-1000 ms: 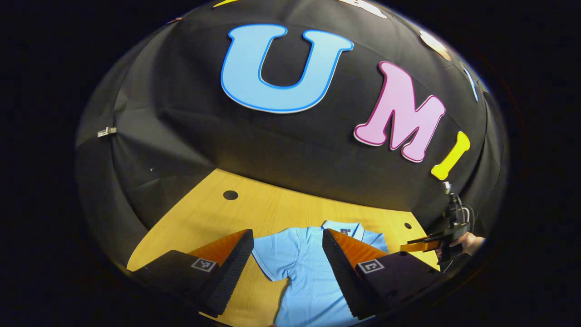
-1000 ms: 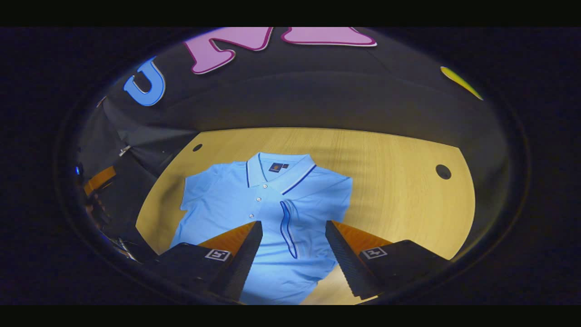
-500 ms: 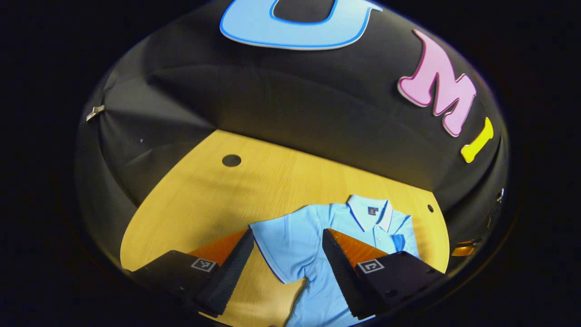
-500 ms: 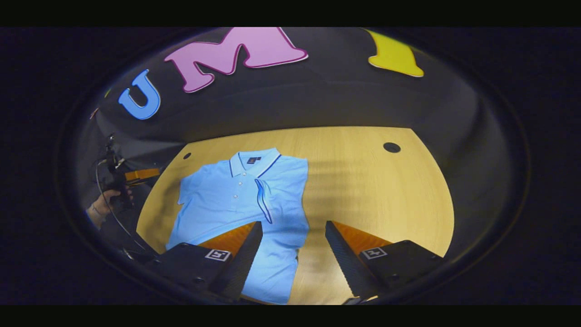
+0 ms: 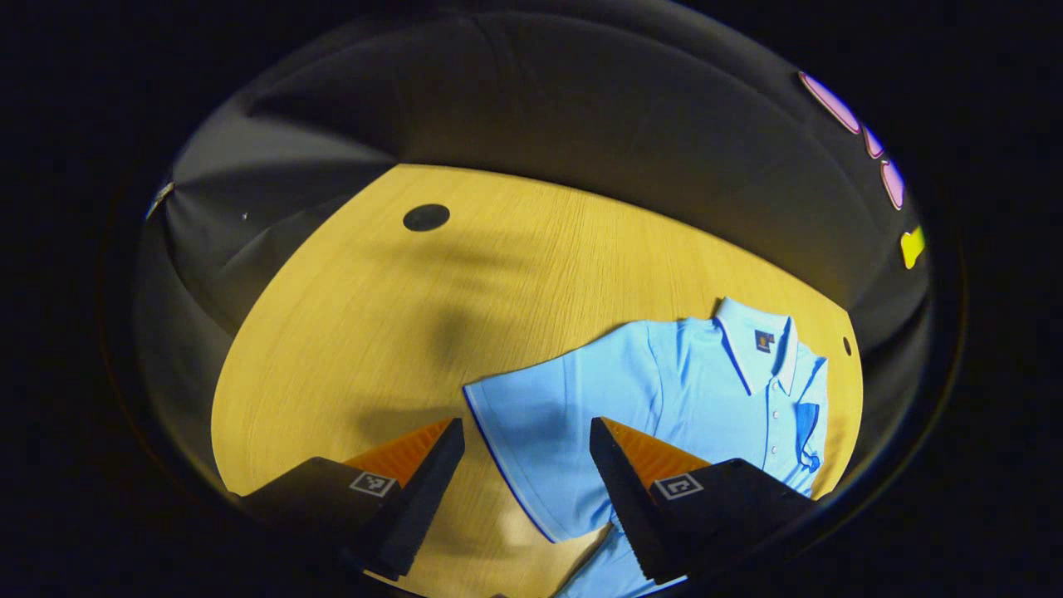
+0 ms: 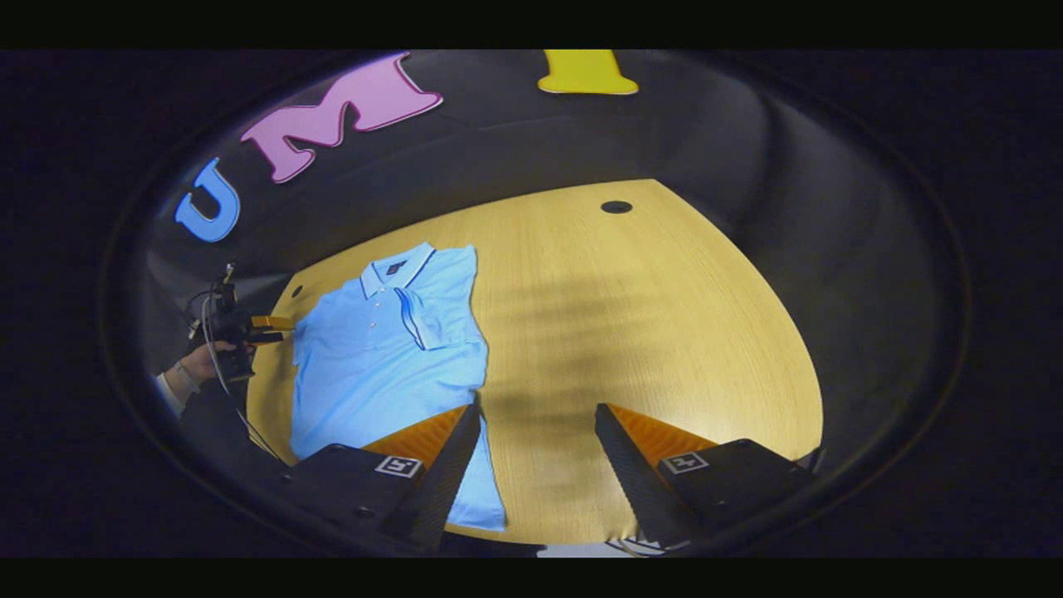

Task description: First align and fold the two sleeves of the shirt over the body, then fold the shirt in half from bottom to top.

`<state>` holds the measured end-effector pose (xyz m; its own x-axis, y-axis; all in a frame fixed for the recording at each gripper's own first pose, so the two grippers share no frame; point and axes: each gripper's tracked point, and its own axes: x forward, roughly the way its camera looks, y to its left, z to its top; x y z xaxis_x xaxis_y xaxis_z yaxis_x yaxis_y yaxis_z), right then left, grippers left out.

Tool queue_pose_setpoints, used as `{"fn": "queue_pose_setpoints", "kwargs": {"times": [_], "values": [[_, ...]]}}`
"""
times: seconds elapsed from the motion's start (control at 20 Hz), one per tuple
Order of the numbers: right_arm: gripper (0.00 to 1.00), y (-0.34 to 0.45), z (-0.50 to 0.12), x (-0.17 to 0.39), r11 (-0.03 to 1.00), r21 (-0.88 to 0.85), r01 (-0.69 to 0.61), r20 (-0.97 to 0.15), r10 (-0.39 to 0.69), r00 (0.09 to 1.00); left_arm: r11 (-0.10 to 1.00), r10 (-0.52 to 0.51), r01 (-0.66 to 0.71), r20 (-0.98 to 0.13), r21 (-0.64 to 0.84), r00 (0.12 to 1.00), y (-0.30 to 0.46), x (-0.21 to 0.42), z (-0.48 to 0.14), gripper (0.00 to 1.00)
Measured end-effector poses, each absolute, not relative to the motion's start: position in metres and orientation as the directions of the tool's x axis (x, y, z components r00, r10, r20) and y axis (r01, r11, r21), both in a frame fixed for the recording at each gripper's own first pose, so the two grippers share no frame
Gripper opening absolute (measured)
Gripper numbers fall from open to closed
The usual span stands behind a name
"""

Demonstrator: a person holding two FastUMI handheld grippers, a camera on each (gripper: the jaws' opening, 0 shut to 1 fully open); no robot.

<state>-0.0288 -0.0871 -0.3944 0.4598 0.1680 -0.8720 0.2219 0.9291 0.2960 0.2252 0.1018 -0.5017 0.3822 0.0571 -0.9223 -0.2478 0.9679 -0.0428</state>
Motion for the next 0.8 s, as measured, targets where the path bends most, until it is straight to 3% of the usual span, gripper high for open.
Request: {"fn": "queue_pose_setpoints", "kwargs": {"times": [0.35,0.4,0.45,0.6,0.65,0.8], "values": [[0.88,-0.095,-0.396,-0.037,0.919,0.289,0.268,-0.88,0.144,0.453,0.989,0.104,-0.134,-0.941,0.063,0.323,0.099,0.228,-0.518,0.97],[0.88,-0.093,-0.397,-0.037,0.917,0.295,0.269,-0.878,0.149,0.454,0.992,0.09,-0.113,-0.939,0.055,0.332,0.096,0.23,-0.518,0.84],[0.88,-0.088,-0.398,-0.035,0.915,0.302,0.267,-0.877,0.157,0.455,0.994,0.079,-0.094,-0.942,0.051,0.325,0.093,0.23,-0.52,0.81],[0.88,-0.085,-0.402,-0.033,0.921,0.306,0.239,-0.875,0.174,0.452,0.995,0.069,-0.093,-0.936,0.039,0.344,0.075,0.236,-0.518,0.18],[0.88,-0.086,-0.403,-0.033,0.923,0.305,0.235,-0.875,0.175,0.451,0.995,0.06,-0.093,-0.937,0.03,0.344,0.075,0.237,-0.521,0.08],[0.88,-0.087,-0.399,-0.035,0.921,0.31,0.236,-0.873,0.177,0.455,0.995,-0.016,-0.082,-0.928,-0.05,0.371,0.058,0.24,-0.509,0.07]]}}
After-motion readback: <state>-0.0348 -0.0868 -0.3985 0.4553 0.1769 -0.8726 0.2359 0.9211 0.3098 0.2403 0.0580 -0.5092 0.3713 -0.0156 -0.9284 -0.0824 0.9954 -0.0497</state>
